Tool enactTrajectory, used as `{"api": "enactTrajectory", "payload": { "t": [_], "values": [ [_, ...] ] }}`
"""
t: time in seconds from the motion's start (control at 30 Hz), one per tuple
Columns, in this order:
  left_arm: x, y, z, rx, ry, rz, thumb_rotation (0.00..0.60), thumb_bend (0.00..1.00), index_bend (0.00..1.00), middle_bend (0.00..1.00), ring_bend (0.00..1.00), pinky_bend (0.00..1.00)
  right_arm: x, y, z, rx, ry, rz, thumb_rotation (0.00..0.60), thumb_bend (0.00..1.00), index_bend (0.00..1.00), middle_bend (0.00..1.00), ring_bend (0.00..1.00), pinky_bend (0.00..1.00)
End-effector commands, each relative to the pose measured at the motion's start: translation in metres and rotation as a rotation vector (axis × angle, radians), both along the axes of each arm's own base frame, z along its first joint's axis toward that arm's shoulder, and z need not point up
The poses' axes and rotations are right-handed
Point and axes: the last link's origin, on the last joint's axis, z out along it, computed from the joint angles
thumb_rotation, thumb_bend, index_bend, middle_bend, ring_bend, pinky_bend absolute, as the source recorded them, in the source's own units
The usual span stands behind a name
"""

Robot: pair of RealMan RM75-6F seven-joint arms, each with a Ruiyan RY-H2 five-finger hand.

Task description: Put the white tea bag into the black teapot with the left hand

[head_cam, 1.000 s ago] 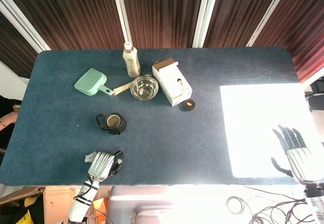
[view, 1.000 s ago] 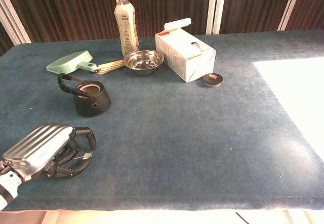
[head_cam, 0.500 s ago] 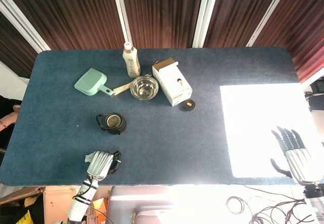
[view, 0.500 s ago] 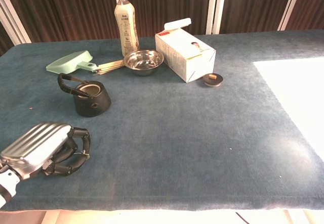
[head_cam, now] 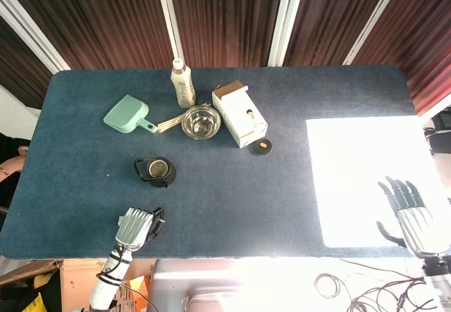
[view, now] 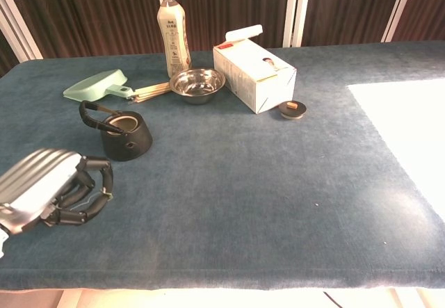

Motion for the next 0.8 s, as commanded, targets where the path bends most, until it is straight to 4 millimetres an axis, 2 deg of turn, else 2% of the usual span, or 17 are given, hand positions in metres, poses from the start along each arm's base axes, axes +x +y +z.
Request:
{"api": "enactTrajectory", "payload": {
  "t": [0.03, 0.2, 0.4, 0.57, 0.8],
  "values": [
    [0.006, 0.008, 0.032, 0.097, -0.021, -0.042, 0.6, 0.54, 0.68, 0.99, 1.0, 1.0, 0.0, 0.0, 0.0, 0.001, 0.0, 0.0, 0.6, 0.3, 0.0, 0.0, 0.0, 0.0],
    [0.018, 0.029, 0.082, 0.203, -0.077, -0.032, 0.6, 0.54, 0.68, 0.99, 1.0, 1.0, 0.001, 0.001, -0.001, 0.003, 0.002, 0.001, 0.6, 0.3, 0.0, 0.0, 0.0, 0.0],
    [0.03, 0.045, 0.123, 0.286, -0.13, -0.019, 0.6, 0.54, 0.68, 0.99, 1.0, 1.0, 0.0, -0.002, -0.003, 0.006, 0.008, -0.01, 0.6, 0.3, 0.0, 0.0, 0.0, 0.0],
    [0.043, 0.059, 0.141, 0.331, -0.166, -0.029, 0.6, 0.54, 0.68, 0.99, 1.0, 1.0, 0.0, -0.004, -0.005, 0.008, 0.015, -0.017, 0.6, 0.3, 0.0, 0.0, 0.0, 0.0],
    [0.057, 0.077, 0.153, 0.348, -0.188, -0.018, 0.6, 0.53, 0.68, 0.99, 1.0, 1.0, -0.002, -0.006, -0.006, 0.009, 0.021, -0.029, 0.6, 0.3, 0.0, 0.0, 0.0, 0.0]
  ]
}}
